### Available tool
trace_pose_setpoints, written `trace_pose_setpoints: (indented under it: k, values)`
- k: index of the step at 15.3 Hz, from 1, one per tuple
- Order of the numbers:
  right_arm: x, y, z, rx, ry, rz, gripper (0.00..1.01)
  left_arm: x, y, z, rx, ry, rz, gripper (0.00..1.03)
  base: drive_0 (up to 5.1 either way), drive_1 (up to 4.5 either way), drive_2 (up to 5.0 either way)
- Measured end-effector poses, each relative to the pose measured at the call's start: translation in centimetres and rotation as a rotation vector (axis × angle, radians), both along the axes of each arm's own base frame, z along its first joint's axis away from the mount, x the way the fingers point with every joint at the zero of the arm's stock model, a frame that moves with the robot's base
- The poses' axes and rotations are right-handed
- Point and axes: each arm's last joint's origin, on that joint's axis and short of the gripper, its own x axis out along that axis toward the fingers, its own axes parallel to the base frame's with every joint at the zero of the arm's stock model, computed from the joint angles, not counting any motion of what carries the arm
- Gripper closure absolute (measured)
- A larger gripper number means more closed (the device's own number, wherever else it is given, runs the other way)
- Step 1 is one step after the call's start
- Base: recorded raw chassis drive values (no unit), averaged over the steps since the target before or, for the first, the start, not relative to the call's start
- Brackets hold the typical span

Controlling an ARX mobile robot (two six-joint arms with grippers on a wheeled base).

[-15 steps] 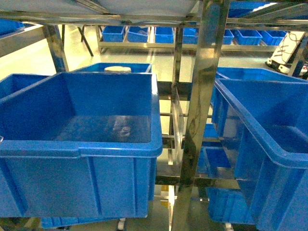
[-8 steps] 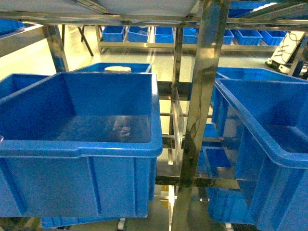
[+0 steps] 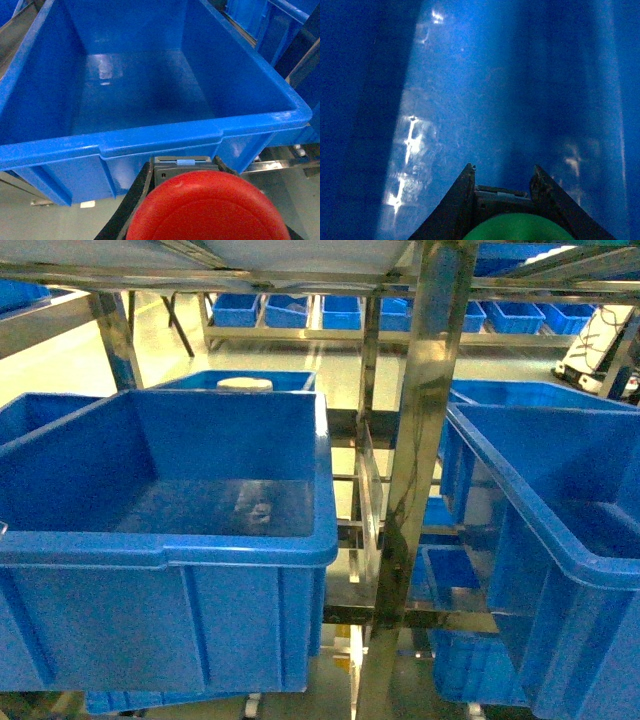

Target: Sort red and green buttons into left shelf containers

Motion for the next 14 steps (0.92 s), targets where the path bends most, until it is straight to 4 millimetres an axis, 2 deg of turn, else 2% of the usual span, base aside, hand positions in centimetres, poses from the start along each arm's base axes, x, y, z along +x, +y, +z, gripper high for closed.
trace_pose_setpoints:
  k: [1,2,3,4,5,7,9,12,14]
  values:
    - [0.0,-0.2,-0.3,0.003,0.005,-0.006,0.71,0.0,0.0,0.0,0.000,0.000,0.000,0.76,0.0,0.00,0.0]
    - [0.0,-0.6,-0.3,-0.016,-0.041,-0.024,0.47,0.0,0.0,0.0,0.000,0.000,0.000,0.76,0.0,0.00,0.0]
    - [-1.0,-0.8,0.7,-0.060,-0.209,-0.078,0.11,0.0,0.0,0.0,0.000,-0.001,0.000,0.76,0.0,0.00,0.0]
    - [-1.6,-0.9,1.7,-0.069,-0.275,-0.092,0.01,0.0,0.0,0.0,0.000,-0.001,-0.001,0.76,0.0,0.00,0.0]
    - [-2.4,-0.9,2.8,-0.085,-0.346,-0.095,0.04,0.0,0.0,0.0,-0.001,-0.001,-0.001,0.76,0.0,0.00,0.0]
    - [-4.6,-0.3,4.2,-0.091,-0.413,-0.077,0.03,0.0,0.0,0.0,-0.001,-0.001,-0.001,0.76,0.0,0.00,0.0]
    - [-7.7,0.6,5.2,-0.068,-0.461,-0.057,0.03,0.0,0.0,0.0,0.000,-0.001,-0.001,0.76,0.0,0.00,0.0]
    - [-14.1,3.0,7.9,0.018,-0.626,-0.018,0.03,0.0,0.0,0.0,0.000,-0.001,-0.001,0.76,0.0,0.00,0.0]
    - [-18.3,4.0,7.8,0.048,-0.653,-0.006,0.03,0.0,0.0,0.0,-0.001,-0.001,-0.001,0.76,0.0,0.00,0.0]
